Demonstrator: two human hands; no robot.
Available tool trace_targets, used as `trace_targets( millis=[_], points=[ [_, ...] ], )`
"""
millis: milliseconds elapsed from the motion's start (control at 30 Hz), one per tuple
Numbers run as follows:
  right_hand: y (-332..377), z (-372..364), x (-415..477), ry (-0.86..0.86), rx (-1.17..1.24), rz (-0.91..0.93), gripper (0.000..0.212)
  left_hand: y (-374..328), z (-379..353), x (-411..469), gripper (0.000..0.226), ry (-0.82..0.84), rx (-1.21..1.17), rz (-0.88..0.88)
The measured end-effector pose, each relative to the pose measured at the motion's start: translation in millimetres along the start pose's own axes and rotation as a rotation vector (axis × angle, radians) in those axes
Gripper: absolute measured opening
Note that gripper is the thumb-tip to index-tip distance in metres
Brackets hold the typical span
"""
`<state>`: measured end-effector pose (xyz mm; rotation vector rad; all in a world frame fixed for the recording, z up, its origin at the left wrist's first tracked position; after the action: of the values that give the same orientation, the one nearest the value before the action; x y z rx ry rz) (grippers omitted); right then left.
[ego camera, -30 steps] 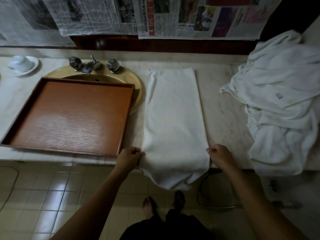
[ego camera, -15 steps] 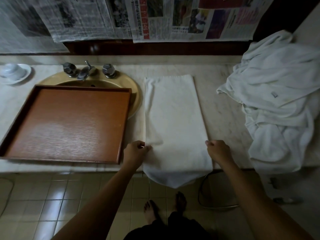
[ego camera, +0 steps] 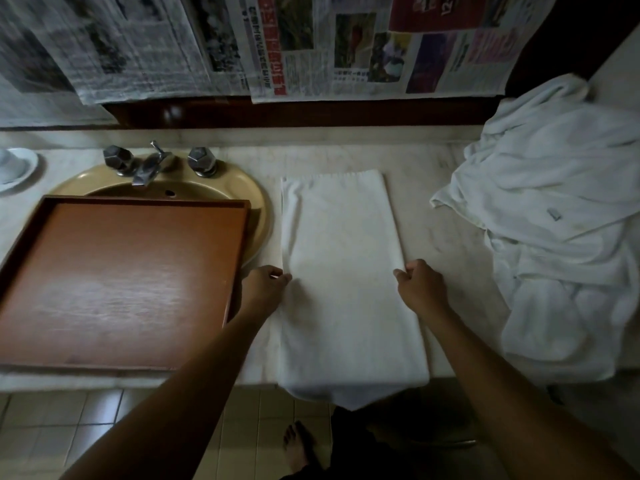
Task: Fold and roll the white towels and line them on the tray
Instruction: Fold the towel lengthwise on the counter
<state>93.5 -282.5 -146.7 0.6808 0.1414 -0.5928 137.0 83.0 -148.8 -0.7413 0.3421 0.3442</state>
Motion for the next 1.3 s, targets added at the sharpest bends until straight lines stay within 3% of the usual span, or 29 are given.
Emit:
trace_targets(
  millis=[533,733,933,1033,1300],
  points=[
    [114.2,3.0,215.4,0.035,-0.044,0.100,0.045,-108.9,18.3,160.8,0.028,-0.152,0.194,0.015],
    [115.3,22.8,237.4,0.038,-0.024,0.146,0.024,-114.6,19.3,178.8,0.019,-0.102,0.361,0.001],
    [111.5,18.0,245.5,0.100,-0.027,0.147,0.030,-127.8,23.8,189.3,0.039,-0.111,0.464,-0.023],
    [129.3,3.2,240.3,0.137,0.010,0.187,0.046,-136.8,30.0,200.9,0.044,-0.110,0.465,-0.005],
    [143.7,-5.6,242.2,0.212,-0.087,0.259,0.034,-141.5,23.9,218.3,0.012,0.066,0.350,-0.021]
  ],
)
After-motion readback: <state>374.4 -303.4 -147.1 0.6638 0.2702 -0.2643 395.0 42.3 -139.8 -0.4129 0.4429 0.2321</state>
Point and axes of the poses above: each hand's wrist, its own x-axis towards the middle knuckle, its own z-axis out of the back of the hand, y = z × x, the point moved 10 cm from there along x, towards the middle knuckle, and after that the axes turned 8 degrees about x, right-handed, at the moved point
